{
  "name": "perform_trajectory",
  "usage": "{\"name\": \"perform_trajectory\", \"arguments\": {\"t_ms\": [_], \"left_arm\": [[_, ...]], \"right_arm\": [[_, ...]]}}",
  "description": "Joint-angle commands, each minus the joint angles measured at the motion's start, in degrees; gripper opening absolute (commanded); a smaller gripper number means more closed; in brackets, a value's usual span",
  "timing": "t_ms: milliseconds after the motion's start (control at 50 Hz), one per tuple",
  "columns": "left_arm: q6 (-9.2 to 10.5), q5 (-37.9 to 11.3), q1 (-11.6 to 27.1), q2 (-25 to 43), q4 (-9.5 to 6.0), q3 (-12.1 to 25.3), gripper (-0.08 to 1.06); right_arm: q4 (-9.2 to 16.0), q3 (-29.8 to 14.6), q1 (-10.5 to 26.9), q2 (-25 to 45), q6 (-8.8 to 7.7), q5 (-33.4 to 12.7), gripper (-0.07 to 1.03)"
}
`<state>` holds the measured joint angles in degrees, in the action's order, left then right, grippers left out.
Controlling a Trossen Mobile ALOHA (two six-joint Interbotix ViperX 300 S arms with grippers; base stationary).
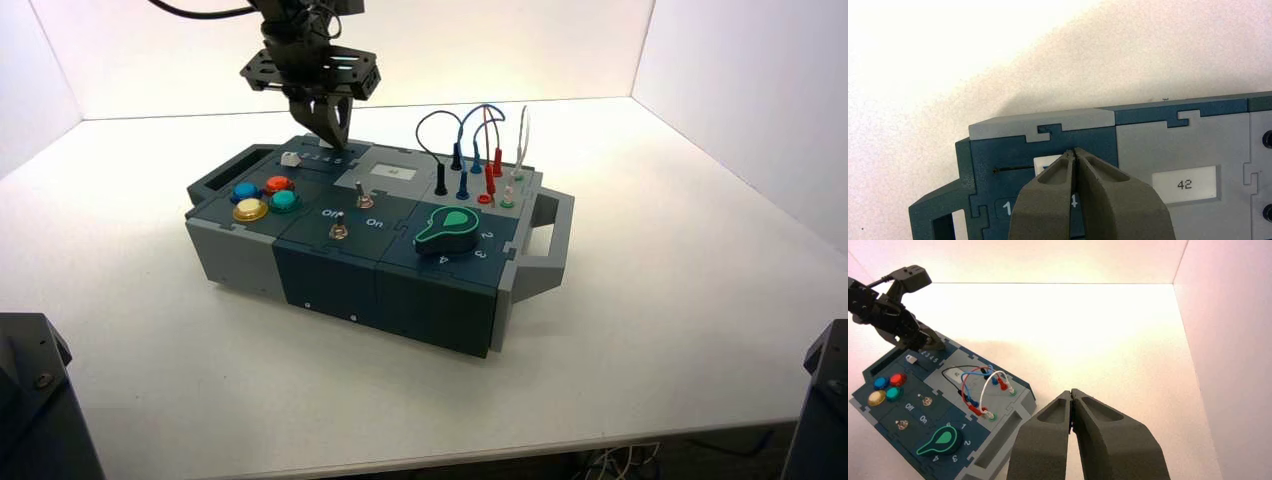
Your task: Move the top slider to position 3.
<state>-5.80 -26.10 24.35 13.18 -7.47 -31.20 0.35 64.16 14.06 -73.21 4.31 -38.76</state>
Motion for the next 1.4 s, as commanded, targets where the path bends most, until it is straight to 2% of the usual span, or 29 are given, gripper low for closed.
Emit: {"name": "perform_trajectory", "arguments": {"t_ms": [20,580,720,840,1080,1400], "left_arm": [[-0.35,-0.18,-0.79,-0.88,0.18,0.79,-0.03],[-0.44,-0.53,-0.35,-1.14,-0.09,0.79,-0.03],[-0.53,-1.23,1.58,-2.02,-0.18,0.97,-0.03],[-0.35,-1.23,4.83,-3.69,-1.05,1.14,-0.03],[2.2,-1.32,10.63,-8.17,-1.32,1.49,-0.03],[2.2,-1.67,11.51,-9.49,-1.05,3.25,-0.03]], "right_arm": [[0.0,-0.88,-0.18,0.97,0.0,0.62,-0.02],[0.0,-0.79,-0.18,0.97,0.0,0.7,-0.02],[0.0,-0.79,-0.18,0.97,0.0,0.62,-0.02],[0.0,-0.79,-0.18,0.97,0.0,0.62,-0.02],[0.0,-0.88,-0.18,0.97,0.0,0.44,-0.02],[0.09,-0.79,-0.18,1.05,0.0,0.35,-0.02]]}}
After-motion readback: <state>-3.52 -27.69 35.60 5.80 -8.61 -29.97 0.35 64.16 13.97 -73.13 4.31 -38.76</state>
